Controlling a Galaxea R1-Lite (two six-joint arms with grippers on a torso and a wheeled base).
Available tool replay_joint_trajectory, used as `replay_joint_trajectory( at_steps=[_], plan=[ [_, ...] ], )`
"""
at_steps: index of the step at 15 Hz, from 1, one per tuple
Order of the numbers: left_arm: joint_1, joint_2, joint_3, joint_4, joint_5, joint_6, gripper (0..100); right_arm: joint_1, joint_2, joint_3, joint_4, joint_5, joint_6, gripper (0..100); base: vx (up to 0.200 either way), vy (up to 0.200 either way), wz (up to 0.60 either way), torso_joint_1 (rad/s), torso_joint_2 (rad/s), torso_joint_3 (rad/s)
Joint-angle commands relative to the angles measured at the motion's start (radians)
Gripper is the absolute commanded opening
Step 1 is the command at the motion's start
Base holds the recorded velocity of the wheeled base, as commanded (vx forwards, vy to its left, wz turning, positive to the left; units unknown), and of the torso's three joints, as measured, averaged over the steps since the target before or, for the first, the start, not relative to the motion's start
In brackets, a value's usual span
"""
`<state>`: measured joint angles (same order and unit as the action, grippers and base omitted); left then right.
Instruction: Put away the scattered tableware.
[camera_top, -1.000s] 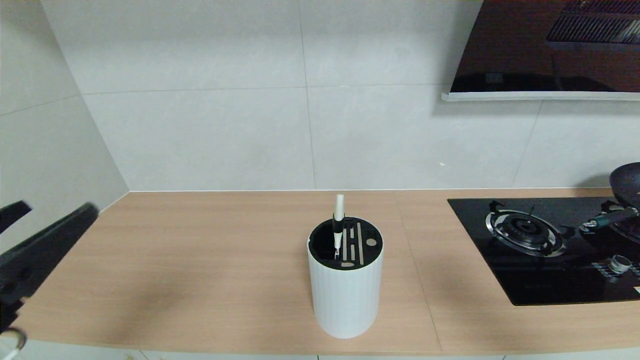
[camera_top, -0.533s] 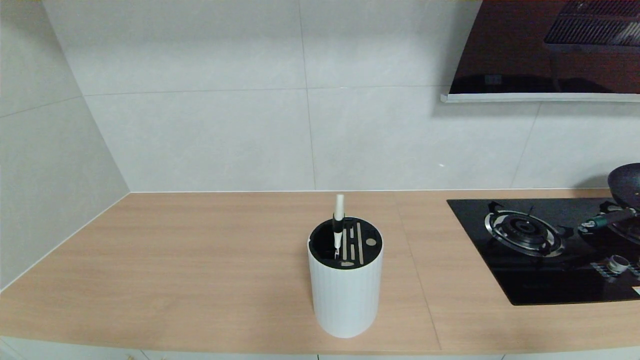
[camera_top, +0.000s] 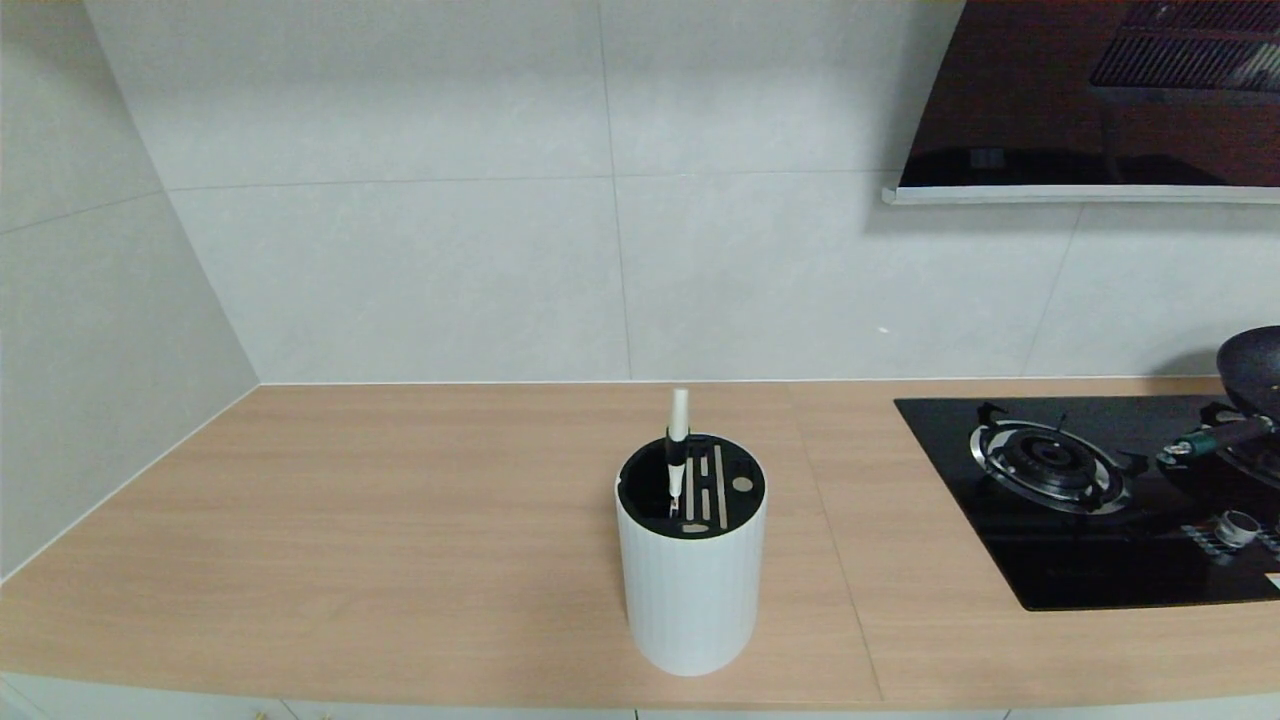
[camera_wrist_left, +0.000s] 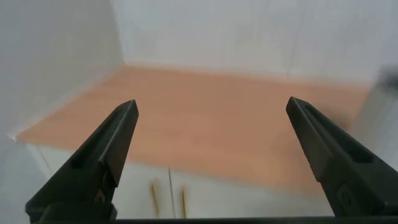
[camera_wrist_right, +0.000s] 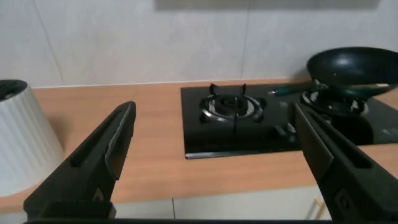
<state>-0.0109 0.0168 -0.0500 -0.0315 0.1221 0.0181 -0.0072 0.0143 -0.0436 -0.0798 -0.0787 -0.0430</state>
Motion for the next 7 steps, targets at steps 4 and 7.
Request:
replay_joint_trajectory(
  at_steps=[4,7],
  plan=[
    [0.009,-0.015,0.048,0.036,-0.114,0.006,100,0.003,-0.01,0.042,0.081,0.085,0.003,100,0.0,0.0,0.0,0.0,0.0,0.0],
    [0.009,-0.015,0.048,0.036,-0.114,0.002,100,0.003,-0.011,0.044,0.083,0.085,0.028,100,0.0,0.0,0.0,0.0,0.0,0.0]
  ],
)
